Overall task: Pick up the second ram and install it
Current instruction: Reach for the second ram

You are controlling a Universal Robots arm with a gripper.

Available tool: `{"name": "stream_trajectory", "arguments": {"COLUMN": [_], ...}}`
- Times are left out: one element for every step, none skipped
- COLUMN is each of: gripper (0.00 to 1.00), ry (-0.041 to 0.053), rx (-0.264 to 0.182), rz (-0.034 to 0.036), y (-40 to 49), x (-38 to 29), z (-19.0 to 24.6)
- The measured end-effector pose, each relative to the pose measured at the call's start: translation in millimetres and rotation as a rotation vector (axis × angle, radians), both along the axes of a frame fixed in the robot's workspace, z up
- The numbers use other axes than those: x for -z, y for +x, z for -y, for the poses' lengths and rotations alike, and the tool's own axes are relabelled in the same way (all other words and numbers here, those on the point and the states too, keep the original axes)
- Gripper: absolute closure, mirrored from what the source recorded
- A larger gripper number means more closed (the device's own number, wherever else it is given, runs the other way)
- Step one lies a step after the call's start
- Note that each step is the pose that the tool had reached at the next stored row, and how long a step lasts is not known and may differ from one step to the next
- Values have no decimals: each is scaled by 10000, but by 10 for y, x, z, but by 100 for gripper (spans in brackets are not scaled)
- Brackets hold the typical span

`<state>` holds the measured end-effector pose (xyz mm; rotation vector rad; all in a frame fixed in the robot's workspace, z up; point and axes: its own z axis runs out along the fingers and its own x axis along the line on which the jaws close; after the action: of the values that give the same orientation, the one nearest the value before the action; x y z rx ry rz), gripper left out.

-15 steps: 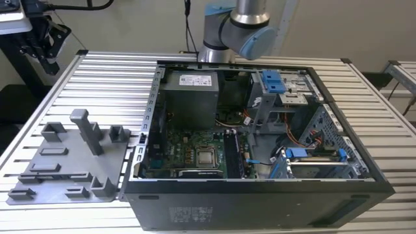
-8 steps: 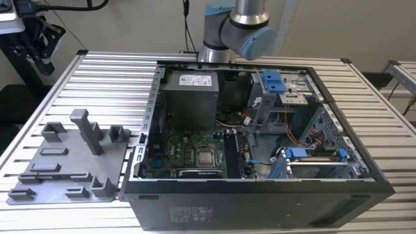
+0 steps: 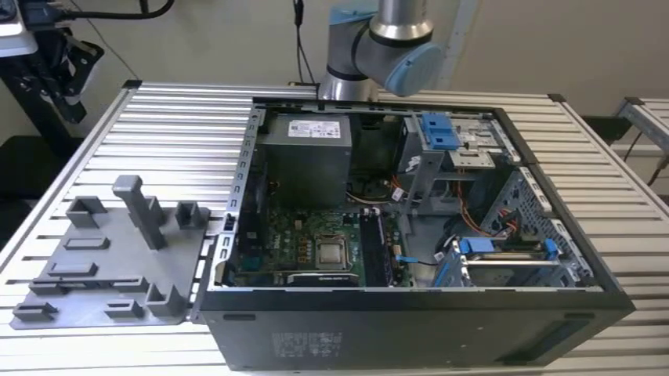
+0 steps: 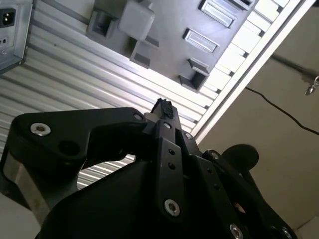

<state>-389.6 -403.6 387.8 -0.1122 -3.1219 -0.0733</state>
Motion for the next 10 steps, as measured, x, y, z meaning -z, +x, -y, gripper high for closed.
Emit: {"name": "stream_trajectory", "arguments": {"gripper": [89, 89, 89, 89, 89, 89, 89, 89, 89, 89], "ry": [1, 0, 1, 1, 1, 1, 1, 1, 0, 0], "rx": [0, 0, -1, 0, 2, 1, 1, 0, -2, -2], "rz": [1, 0, 0, 1, 1, 1, 1, 1, 1, 0], "y": [0, 0, 0, 0, 0, 0, 0, 0, 0, 0], "x": [2, 2, 3, 3, 3, 3, 3, 4, 5, 6], "z": [16, 28, 33, 33, 33, 34, 35, 37, 44, 53]}}
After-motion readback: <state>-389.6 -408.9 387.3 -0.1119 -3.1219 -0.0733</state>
